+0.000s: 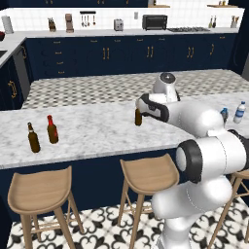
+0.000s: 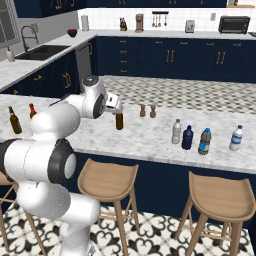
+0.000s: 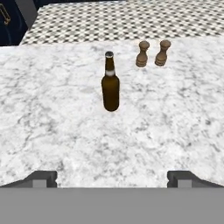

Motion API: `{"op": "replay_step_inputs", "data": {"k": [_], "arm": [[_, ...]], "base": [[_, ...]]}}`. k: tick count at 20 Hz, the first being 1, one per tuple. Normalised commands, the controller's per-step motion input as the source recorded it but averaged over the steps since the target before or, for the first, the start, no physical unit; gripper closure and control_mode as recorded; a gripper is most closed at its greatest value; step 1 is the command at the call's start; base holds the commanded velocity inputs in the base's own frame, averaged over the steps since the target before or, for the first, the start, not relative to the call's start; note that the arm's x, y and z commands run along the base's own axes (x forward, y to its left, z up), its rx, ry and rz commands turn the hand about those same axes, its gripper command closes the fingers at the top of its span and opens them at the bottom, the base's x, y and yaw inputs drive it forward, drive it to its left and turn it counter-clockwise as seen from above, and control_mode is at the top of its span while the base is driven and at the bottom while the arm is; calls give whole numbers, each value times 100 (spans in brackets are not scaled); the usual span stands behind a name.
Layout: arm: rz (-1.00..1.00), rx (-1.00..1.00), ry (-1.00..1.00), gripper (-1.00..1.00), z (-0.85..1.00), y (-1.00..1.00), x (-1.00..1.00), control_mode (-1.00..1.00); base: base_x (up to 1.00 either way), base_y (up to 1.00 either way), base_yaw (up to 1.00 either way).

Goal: Move the plastic bottles in the middle to the plastics group, and the glass bottles in the middle to the glass group.

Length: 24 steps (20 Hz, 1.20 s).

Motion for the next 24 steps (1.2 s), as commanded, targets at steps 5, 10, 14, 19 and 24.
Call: {"op": "replay_step_inputs", "data": {"k": [5, 10, 14, 19, 24], "arm": [[0, 0, 0, -100, -9, 15, 74, -100], [0, 0, 0, -100, -41, -2, 60, -100], [0, 0, 0, -100, -57, -8, 29, -100], [0, 0, 0, -100, -19, -3, 30, -100], [0, 0, 0, -100, 0, 0, 28, -100]], "base": [[0, 0, 0], [0, 0, 0], [0, 0, 0], [0, 0, 0], [0, 0, 0]]}}
